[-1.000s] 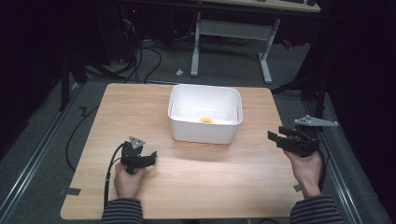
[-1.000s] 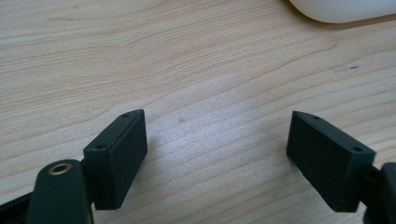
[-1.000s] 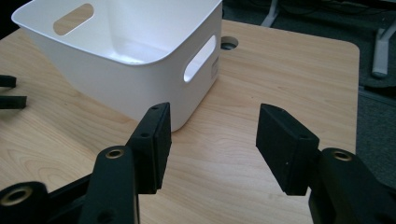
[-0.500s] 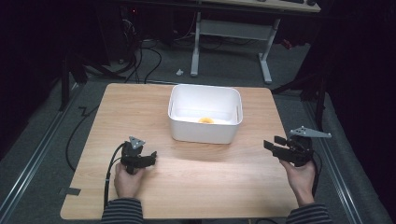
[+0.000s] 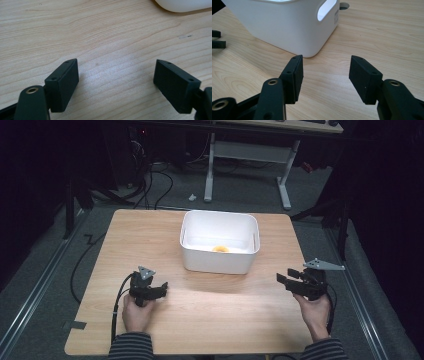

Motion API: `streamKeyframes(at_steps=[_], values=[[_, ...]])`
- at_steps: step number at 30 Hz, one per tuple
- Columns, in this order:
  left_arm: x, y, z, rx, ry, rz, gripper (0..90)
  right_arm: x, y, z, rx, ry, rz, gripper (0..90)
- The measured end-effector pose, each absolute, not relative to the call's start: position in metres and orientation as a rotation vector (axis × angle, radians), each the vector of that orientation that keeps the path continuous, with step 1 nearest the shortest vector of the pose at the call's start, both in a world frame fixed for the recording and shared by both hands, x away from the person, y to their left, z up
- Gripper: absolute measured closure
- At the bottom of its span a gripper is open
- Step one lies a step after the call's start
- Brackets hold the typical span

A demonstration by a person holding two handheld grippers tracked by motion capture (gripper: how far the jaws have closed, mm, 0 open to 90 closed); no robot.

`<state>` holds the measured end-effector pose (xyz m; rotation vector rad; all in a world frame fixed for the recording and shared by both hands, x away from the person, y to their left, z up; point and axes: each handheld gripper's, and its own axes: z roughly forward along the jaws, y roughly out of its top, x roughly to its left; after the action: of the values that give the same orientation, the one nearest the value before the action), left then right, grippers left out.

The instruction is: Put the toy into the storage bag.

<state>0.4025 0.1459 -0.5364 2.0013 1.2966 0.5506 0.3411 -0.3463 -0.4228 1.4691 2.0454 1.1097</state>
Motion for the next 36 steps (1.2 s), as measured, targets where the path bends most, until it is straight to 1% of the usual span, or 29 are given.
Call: streamKeyframes(at_steps=[8,28,36], values=[[0.403,0.146,-0.536,2.001,1.297,0.550,20.5,0.347,-0.339,-0.432,1.469,2.063,1.100,45.6],[0.402,0.146,-0.536,2.001,1.297,0.550,20.6,0.361,-0.328,-0.468,1.509,2.105,1.037,44.9],[0.402,0.146,-0.536,2.001,1.297,0.550,20.6,0.364,-0.323,-0.482,1.507,2.098,1.004,42.3]])
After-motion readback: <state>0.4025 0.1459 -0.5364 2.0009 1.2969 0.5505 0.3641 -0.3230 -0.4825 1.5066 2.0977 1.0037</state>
